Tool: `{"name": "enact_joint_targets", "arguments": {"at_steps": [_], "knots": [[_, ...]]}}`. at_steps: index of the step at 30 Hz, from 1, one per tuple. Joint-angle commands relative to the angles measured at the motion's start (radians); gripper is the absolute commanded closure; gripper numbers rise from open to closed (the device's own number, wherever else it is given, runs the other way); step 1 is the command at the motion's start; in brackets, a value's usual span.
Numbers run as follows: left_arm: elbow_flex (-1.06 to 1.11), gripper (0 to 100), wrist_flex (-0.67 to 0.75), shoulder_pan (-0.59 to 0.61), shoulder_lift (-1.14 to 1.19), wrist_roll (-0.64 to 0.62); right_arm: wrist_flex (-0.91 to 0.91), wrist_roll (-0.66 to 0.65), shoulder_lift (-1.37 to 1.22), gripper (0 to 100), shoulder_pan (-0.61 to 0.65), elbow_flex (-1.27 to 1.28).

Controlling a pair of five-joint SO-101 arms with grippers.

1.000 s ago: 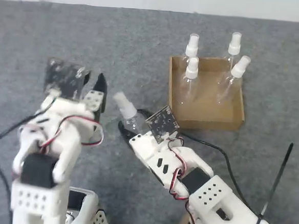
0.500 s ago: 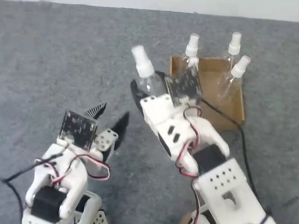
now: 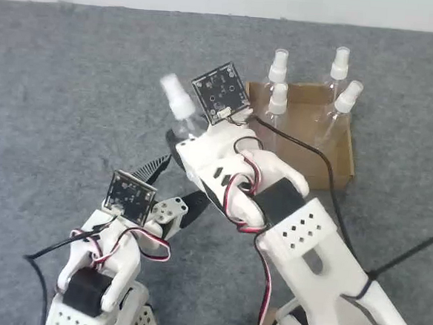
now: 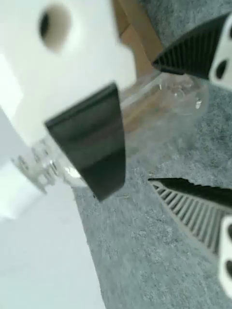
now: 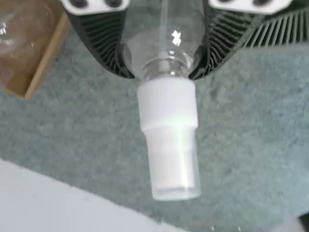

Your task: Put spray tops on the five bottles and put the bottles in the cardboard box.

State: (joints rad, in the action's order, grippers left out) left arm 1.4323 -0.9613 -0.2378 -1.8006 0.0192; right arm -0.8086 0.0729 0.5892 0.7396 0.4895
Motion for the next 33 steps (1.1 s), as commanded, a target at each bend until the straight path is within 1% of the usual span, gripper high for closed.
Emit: {"name": "enact_joint_targets", "arguments": {"at_steps": [1, 6, 14, 18, 23, 29, 33], "knots": [[-0.004, 69, 0.029, 0.003, -0.015, 0.009, -0.085, -0.025, 0.137, 99.3, -0.013, -0.068], [-0.004, 69, 0.026, 0.0, -0.015, 0.009, -0.142, -0.025, 0.202, 99.3, -0.038, -0.068], [-0.002, 69, 0.025, -0.003, -0.015, 0.009, -0.143, -0.026, 0.199, 99.3, -0.105, -0.069], [0.012, 69, 0.025, -0.003, -0.017, 0.011, -0.143, -0.087, 0.143, 99.3, -0.147, -0.083], [0.021, 69, 0.026, 0.003, -0.018, 0.011, -0.163, -0.138, 0.056, 99.3, -0.269, -0.153], [0.021, 69, 0.026, 0.003, -0.018, 0.011, -0.395, -0.204, 0.01, 99.3, -0.392, -0.313], [0.022, 69, 0.026, 0.003, -0.018, 0.011, -0.421, -0.215, 0.004, 99.3, -0.49, -0.321]]}}
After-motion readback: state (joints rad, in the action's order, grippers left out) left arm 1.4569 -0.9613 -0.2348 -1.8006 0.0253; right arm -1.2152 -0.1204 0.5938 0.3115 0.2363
